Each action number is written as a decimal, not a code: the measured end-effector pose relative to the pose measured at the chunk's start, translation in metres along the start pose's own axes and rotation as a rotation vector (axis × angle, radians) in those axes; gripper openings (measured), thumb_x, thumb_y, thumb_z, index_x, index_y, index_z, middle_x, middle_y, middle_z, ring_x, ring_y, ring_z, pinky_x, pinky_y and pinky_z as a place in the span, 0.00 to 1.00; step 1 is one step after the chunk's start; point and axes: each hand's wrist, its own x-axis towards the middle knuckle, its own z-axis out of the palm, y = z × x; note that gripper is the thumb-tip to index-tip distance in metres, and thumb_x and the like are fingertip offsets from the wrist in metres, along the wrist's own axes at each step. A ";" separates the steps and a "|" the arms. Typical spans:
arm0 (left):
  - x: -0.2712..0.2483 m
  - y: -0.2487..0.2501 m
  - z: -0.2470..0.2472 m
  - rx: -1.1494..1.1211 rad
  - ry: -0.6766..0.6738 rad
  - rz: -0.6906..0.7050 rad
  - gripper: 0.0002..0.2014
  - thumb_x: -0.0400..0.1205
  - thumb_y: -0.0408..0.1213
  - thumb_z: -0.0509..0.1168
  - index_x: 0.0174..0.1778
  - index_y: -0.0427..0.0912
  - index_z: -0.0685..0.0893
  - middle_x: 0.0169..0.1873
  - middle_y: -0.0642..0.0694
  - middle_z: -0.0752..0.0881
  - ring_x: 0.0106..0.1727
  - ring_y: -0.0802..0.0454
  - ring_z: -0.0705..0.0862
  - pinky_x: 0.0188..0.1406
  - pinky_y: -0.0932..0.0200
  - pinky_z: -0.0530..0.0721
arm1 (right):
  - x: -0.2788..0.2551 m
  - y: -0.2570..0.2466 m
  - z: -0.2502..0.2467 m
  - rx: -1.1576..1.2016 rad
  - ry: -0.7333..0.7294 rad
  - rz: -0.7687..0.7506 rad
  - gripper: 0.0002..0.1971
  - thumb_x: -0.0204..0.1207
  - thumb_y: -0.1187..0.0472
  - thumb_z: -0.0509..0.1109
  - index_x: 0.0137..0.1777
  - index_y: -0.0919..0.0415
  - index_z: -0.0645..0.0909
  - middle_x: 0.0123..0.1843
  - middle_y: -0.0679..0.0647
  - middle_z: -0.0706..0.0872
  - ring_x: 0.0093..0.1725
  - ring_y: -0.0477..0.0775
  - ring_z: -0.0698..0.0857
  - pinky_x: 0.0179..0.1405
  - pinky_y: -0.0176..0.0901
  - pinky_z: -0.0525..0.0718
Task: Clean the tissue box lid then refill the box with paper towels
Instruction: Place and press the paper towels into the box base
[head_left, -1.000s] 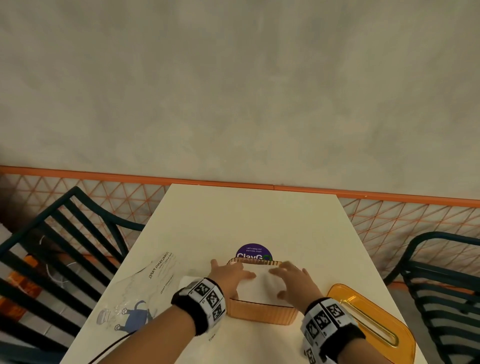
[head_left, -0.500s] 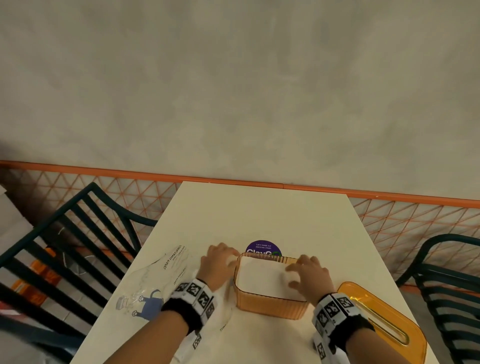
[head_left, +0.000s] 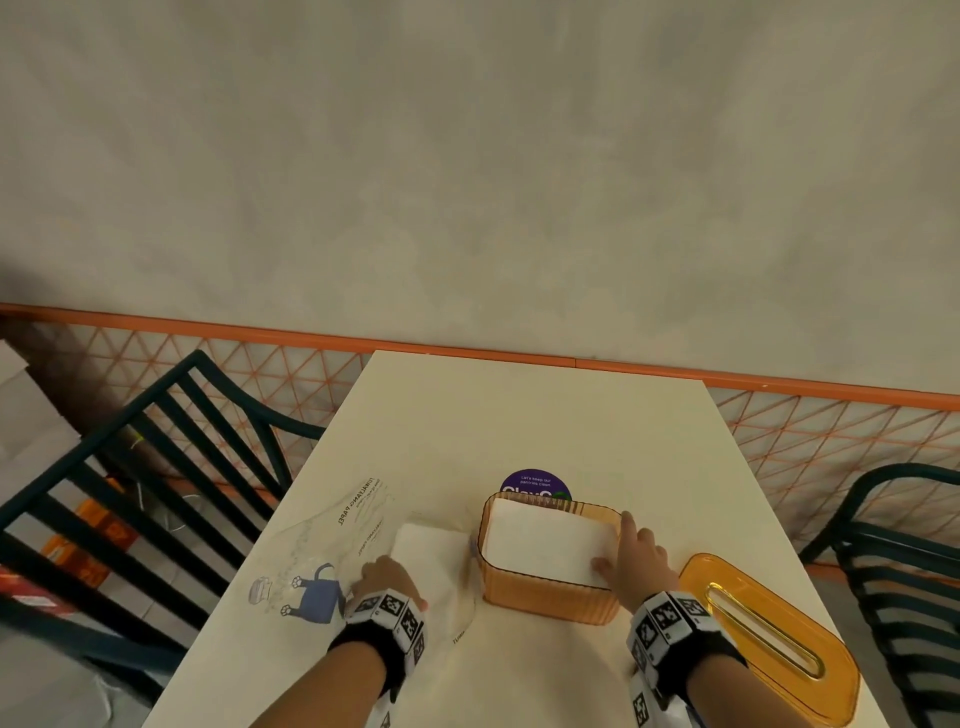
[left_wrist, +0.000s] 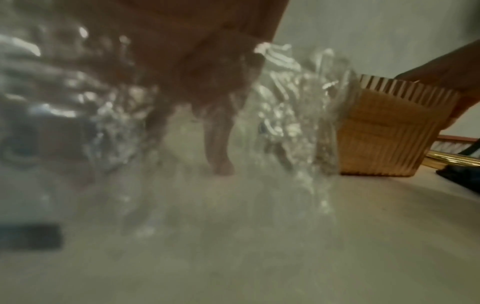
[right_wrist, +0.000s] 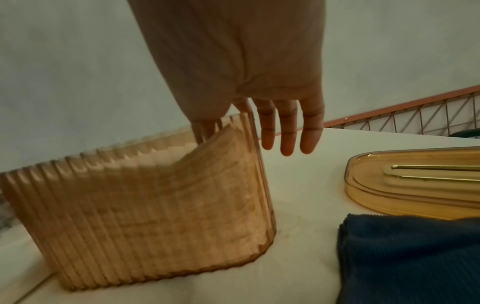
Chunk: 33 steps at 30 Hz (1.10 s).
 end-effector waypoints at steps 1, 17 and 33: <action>0.000 0.002 0.001 -0.020 0.021 -0.007 0.38 0.74 0.52 0.71 0.73 0.37 0.62 0.72 0.42 0.68 0.75 0.42 0.70 0.72 0.47 0.73 | -0.001 0.000 0.000 -0.005 0.008 0.000 0.38 0.77 0.47 0.66 0.80 0.55 0.49 0.71 0.58 0.72 0.68 0.59 0.76 0.64 0.52 0.80; -0.007 -0.019 -0.059 -0.574 -0.075 0.238 0.10 0.79 0.29 0.66 0.52 0.39 0.71 0.55 0.39 0.77 0.57 0.46 0.78 0.55 0.58 0.73 | -0.003 0.000 -0.023 0.013 0.045 -0.074 0.37 0.78 0.47 0.65 0.81 0.58 0.51 0.76 0.61 0.66 0.74 0.64 0.69 0.69 0.56 0.75; -0.077 0.027 -0.131 -0.943 -0.470 0.683 0.18 0.79 0.32 0.68 0.64 0.52 0.77 0.60 0.45 0.85 0.61 0.45 0.85 0.63 0.48 0.83 | -0.034 -0.095 -0.110 0.772 -0.376 -0.337 0.15 0.75 0.59 0.72 0.60 0.64 0.80 0.54 0.61 0.87 0.48 0.59 0.89 0.40 0.48 0.90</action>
